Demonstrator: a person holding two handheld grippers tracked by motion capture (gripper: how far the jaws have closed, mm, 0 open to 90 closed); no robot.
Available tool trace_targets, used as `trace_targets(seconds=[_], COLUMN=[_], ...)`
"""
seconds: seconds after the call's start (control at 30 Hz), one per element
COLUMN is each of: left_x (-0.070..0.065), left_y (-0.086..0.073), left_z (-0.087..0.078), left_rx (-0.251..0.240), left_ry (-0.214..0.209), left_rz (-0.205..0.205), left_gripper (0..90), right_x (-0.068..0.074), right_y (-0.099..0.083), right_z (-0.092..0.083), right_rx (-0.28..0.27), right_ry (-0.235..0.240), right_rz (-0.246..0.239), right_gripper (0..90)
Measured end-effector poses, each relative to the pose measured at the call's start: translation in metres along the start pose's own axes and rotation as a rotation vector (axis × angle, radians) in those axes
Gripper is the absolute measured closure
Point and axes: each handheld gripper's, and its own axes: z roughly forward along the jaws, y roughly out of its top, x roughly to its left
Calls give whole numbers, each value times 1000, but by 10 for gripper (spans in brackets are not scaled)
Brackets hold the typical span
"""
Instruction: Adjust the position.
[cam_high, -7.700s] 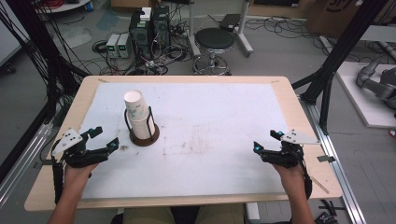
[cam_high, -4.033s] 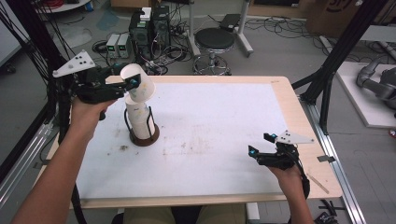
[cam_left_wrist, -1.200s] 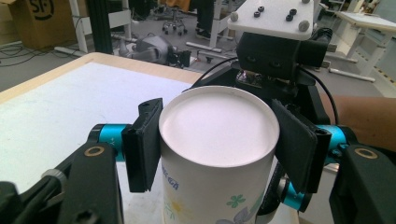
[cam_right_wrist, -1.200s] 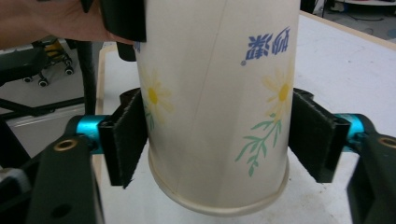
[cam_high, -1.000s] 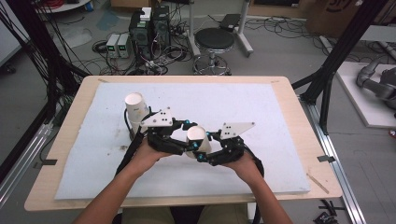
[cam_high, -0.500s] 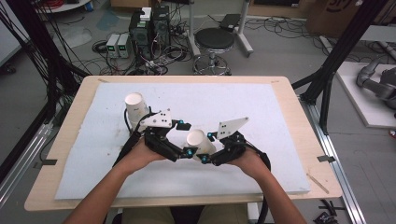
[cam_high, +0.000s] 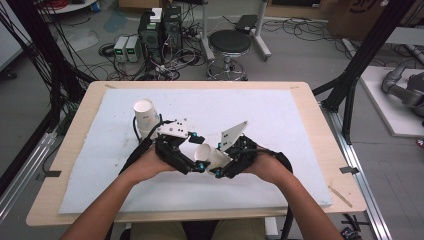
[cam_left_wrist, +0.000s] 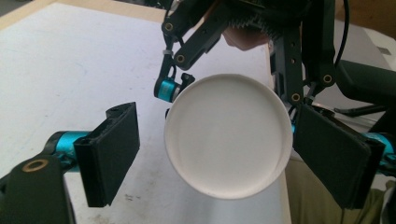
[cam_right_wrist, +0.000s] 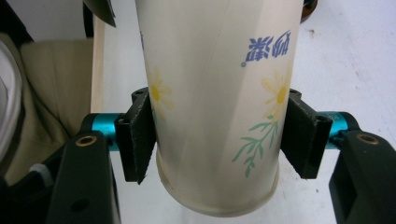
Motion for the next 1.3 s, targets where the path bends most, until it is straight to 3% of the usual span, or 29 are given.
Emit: trace_targets(seconds=[0.2, 0.47, 0.73, 0.87, 0.93, 0.97, 1.1, 1.13, 1.2, 1.3], left_x=[0, 2, 1, 3, 3, 3, 3, 4, 5, 6], left_y=[-1, -3, -3, -3, -3, -4, -7, -8, -12, -14], left_z=[4, 9, 10, 8, 5, 4, -1, -3, -6, -8], left_rx=[34, 76, 83, 60, 35, 24, -18, -27, -56, -75], left_ry=[-29, -75, -77, -56, -49, -46, -33, -30, -17, -9], left_rz=[6, 17, 37, 28, 21, 21, 4, 1, -10, -14], left_gripper=[203, 348, 373, 375, 375, 375, 375, 375, 375, 375], right_x=[1, 2, 3, 2, -1, -1, -3, -3, -3, -2], right_y=[5, 7, 6, 1, -6, -6, -20, -20, -27, -34], right_z=[1, 4, 4, -1, -11, -11, -25, -25, -30, -32], right_rx=[49, 110, 133, 69, -16, -16, -147, -147, -204, -245], right_ry=[14, 32, 47, 4, -19, -19, -46, -46, -59, -82], right_rz=[-21, -40, -42, -14, 45, 45, 114, 114, 137, 158], right_gripper=[353, 353, 336, 194, 193, 193, 193, 193, 192, 192])
